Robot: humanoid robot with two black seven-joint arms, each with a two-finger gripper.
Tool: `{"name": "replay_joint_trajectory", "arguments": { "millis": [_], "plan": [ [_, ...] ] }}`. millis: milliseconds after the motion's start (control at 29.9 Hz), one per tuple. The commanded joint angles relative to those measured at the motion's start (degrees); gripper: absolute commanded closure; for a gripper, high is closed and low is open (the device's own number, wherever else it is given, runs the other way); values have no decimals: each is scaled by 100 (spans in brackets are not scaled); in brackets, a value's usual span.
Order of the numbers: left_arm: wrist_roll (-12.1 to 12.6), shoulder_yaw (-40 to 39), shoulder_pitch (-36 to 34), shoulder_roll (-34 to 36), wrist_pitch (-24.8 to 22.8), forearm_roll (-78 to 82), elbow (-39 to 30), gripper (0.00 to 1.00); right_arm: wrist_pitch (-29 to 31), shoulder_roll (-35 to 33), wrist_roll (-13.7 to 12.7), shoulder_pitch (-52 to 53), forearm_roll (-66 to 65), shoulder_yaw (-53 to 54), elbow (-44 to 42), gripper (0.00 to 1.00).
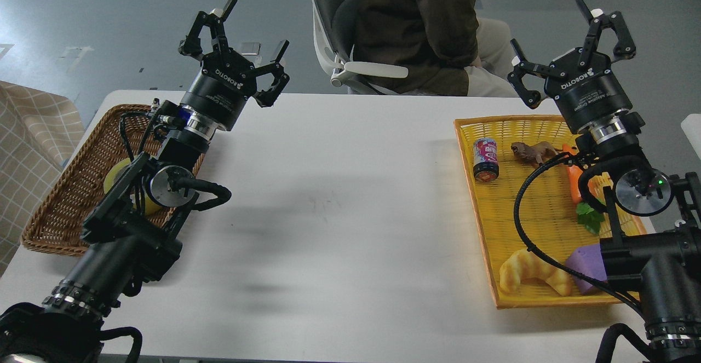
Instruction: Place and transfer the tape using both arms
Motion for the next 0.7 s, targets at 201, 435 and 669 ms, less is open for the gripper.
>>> {"name": "replay_joint_trajectory", "arguments": {
  "millis": [201,435,669],
  "plan": [
    [3,-5,0,0,0,0,-9,2,0,0,0,-3,0,0,1,0],
    [3,-14,9,8,0,0,-9,2,0,0,0,-20,0,0,10,0],
    [3,-23,9,17,0,0,-9,2,0,-9,0,-38,0,0,10,0]
  ]
}}
